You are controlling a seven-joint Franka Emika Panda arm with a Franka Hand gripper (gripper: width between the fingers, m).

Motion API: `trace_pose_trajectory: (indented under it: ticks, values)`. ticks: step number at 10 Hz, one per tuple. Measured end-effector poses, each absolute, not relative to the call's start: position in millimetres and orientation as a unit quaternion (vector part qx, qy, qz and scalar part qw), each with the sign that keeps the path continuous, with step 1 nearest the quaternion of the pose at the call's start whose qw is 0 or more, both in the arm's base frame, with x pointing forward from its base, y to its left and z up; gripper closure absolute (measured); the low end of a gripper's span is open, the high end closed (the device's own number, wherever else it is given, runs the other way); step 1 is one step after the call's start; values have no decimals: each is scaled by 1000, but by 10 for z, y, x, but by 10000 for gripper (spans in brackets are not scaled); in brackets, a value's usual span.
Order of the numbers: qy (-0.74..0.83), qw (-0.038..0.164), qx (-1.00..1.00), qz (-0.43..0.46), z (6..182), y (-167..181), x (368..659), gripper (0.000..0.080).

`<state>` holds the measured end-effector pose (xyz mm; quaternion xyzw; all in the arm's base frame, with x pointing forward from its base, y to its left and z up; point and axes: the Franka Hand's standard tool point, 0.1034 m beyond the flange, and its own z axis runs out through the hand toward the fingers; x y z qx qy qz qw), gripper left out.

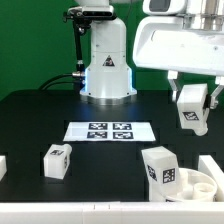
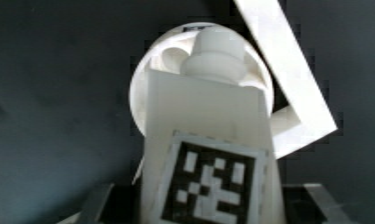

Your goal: Assemble stool

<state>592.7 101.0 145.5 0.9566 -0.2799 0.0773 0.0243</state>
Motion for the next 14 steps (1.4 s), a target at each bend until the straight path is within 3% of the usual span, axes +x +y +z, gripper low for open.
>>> trace_pose_trajectory:
  ticks: [1, 2, 3, 5, 8, 11, 12, 13, 14]
  values:
    - [-267, 28, 960, 76, 1424, 991, 5931, 473]
    - [-212, 51, 972, 82, 1339, 914, 6001, 473]
    - [-175, 61, 979, 83, 1290, 883, 6022, 473]
    - [-158, 55, 981, 98, 1442, 804, 6049, 473]
    - [-158, 52, 981, 96, 1402, 834, 6039, 473]
    - [-92, 48, 984, 144, 1499, 865, 6222, 473]
    - [-72, 37, 978, 190, 1564, 1020, 6299, 473]
    - [-87, 7, 971, 224, 1573, 1187, 6257, 473]
    - [-80, -8, 966, 247, 1528, 1245, 6223, 473]
